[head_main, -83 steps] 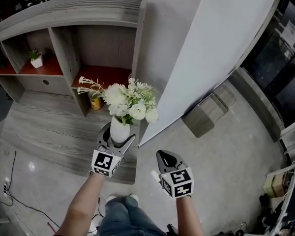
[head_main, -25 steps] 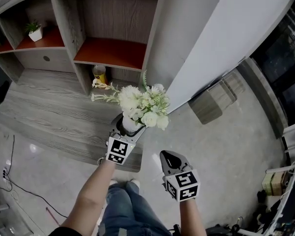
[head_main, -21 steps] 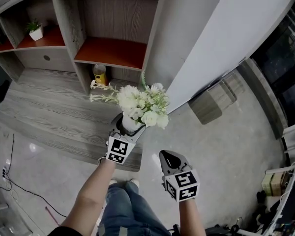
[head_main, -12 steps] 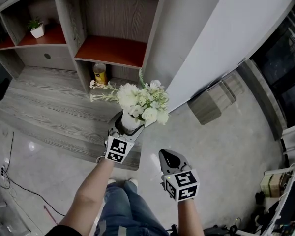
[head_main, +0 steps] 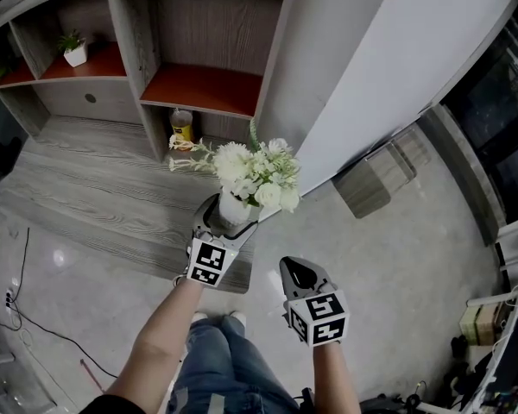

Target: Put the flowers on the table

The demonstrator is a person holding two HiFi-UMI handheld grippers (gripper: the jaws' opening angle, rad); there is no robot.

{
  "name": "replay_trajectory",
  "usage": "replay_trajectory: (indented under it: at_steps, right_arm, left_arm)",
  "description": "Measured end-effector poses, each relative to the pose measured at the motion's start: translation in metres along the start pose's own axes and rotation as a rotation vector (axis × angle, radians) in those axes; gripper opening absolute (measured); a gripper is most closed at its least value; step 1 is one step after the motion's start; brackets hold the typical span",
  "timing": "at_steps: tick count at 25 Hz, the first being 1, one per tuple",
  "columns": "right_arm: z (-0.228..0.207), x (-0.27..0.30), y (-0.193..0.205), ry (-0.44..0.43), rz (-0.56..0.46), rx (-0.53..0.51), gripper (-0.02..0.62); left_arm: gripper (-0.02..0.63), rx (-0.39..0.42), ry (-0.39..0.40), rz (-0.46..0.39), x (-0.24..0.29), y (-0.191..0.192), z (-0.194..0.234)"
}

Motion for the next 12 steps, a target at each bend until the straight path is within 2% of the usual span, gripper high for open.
replay_trajectory:
  at_steps: [12]
  right_arm:
    - [0.018,-0.011,-0.026,0.004,-0.019,-0.037,0.015]
  left_arm:
    - [0.459,-0.020,-0.028,0.002,-0.035,-0.020,0.016]
Point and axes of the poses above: the fingertips, and each gripper's own axes: x forward along the fingers, z to its left, y out of its underside, the point moved 6 cm from there along -x, backward along the fingers, and after that the axes turned 7 degrees about x, right-handed, at the moved point
